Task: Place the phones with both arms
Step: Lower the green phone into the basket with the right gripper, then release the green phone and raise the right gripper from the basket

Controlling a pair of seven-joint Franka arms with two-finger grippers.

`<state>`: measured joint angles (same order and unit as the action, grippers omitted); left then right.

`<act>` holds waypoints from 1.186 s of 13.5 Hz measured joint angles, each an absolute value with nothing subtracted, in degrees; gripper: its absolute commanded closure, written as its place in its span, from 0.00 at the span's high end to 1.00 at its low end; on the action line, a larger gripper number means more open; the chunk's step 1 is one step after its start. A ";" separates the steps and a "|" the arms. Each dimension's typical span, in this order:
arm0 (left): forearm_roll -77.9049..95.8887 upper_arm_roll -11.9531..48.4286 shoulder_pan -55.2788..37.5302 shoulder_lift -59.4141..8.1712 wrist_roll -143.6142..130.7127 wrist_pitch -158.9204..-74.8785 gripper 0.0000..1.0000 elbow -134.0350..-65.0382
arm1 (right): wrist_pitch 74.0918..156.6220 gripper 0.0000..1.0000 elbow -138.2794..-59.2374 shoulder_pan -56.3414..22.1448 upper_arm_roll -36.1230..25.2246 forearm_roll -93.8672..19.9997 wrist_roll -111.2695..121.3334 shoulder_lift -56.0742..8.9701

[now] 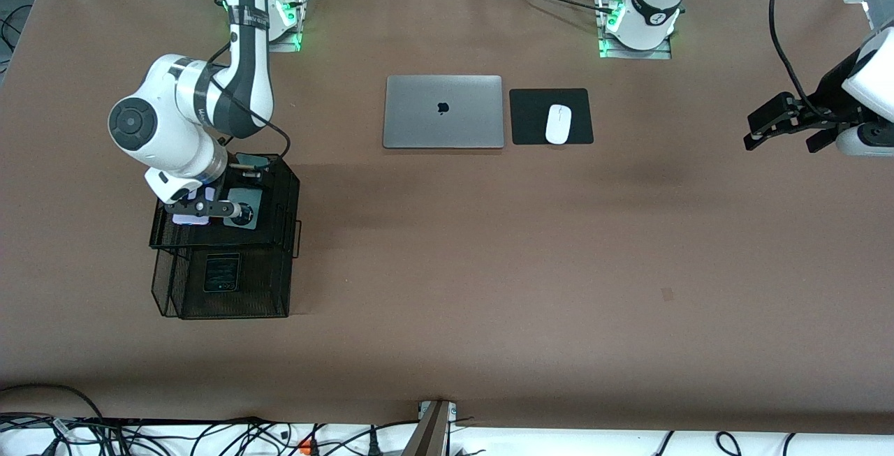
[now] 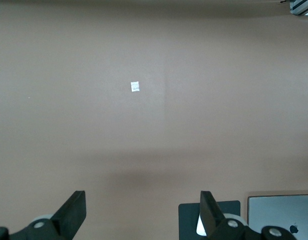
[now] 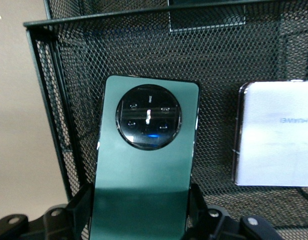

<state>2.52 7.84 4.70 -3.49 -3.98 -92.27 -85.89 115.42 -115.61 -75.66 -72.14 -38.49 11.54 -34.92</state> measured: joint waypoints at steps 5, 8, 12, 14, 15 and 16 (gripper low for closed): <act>2.52 7.79 4.70 -3.53 -3.98 -92.30 1.00 -85.88 | 115.49 1.00 -113.41 -73.75 -72.01 -39.11 11.59 -34.95; 2.52 7.76 4.70 -3.53 -3.98 -92.34 1.00 -85.88 | 113.17 1.00 -110.36 -71.85 -72.05 -39.11 11.61 -34.94; 2.52 7.72 4.70 -3.52 -3.98 -92.69 1.00 -85.49 | 109.51 1.00 -106.48 -71.00 -74.08 -39.09 11.61 -34.98; 2.52 7.72 4.70 -3.49 -3.97 -92.69 1.00 -85.40 | 104.39 1.00 -101.99 -68.92 -75.46 -38.51 11.61 -34.95; 2.52 7.72 4.70 -3.49 -3.97 -92.70 1.00 -85.37 | 101.18 1.00 -99.00 -67.04 -75.62 -37.58 11.61 -34.93; 2.52 7.72 4.70 -3.49 -3.97 -92.71 1.00 -85.36 | 97.99 1.00 -95.97 -64.95 -75.66 -36.73 11.61 -34.92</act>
<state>2.52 7.72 4.70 -3.49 -3.97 -92.71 -85.36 97.99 -95.97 -64.95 -75.66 -36.73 11.61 -34.92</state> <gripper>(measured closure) 0.000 0.000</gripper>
